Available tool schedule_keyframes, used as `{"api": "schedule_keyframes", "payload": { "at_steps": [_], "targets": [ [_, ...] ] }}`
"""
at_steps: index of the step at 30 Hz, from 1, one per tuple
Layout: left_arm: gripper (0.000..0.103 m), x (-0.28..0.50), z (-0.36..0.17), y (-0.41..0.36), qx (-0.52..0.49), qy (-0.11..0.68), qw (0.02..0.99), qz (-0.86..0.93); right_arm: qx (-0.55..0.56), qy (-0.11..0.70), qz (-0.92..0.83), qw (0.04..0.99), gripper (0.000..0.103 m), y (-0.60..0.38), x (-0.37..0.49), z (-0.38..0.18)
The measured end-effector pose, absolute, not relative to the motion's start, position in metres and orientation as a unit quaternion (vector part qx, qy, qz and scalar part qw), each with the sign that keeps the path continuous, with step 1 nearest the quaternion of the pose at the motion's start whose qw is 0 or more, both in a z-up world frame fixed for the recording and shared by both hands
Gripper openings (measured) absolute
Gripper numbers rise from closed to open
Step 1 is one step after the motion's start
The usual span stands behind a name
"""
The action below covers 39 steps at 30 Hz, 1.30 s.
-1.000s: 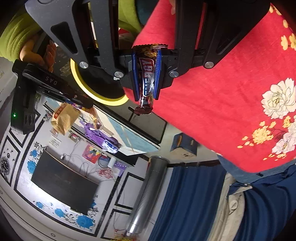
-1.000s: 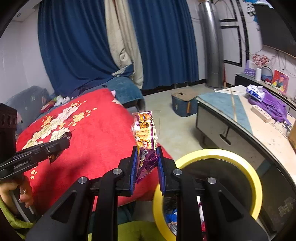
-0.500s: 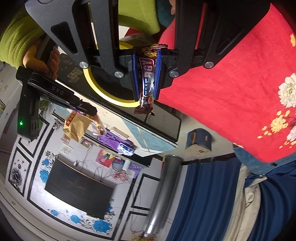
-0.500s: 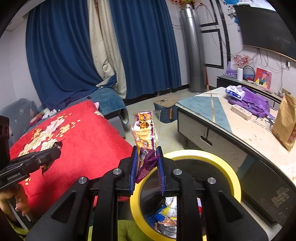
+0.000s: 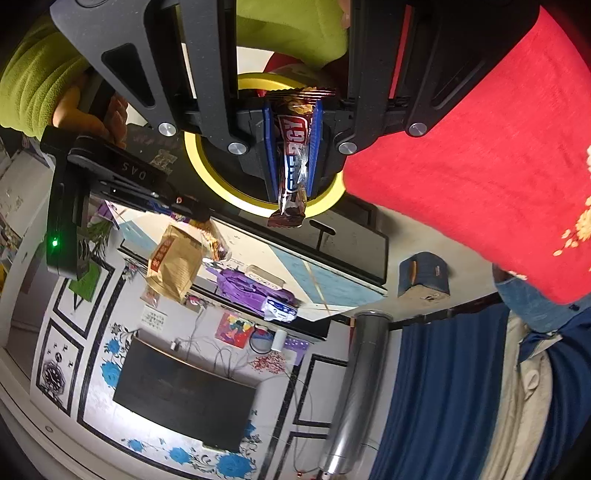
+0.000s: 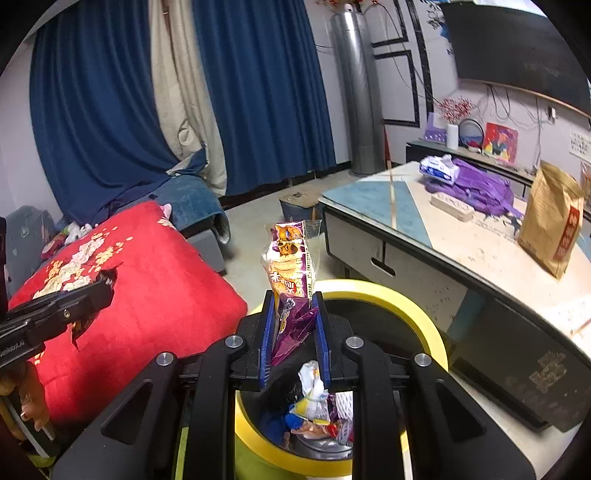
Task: Collect trash
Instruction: 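Lift the candy bar and orange wrapper and carry both over the yellow bin, then open both grippers to drop the candy bar and wrapper into the bin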
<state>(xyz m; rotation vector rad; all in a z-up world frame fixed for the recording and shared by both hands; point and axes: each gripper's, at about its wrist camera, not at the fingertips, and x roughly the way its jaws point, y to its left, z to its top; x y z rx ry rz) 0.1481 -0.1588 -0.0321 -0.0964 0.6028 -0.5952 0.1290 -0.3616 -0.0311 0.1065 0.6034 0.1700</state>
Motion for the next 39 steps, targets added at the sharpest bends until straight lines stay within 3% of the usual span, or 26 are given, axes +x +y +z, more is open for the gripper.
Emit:
{"api": "schedule_keyframes", "payload": {
  "at_steps": [32,36,39],
  "targets": [
    [0.011,0.210,-0.058,-0.247,-0.007,0.332,0.882,-0.334,0.099,0.372,0.042,0.922,0.023,-0.395,0.142,-0.090],
    [0.011,0.219,-0.058,-0.254,-0.008,0.337,0.880,-0.334,0.104,0.375,0.035,0.921,0.036,-0.398,0.144,-0.092],
    [0.024,0.222,-0.058,-0.257,-0.012,0.339,0.879,-0.335,0.106,0.373,0.025,0.922,0.053,-0.400,0.142,-0.092]
  ]
}}
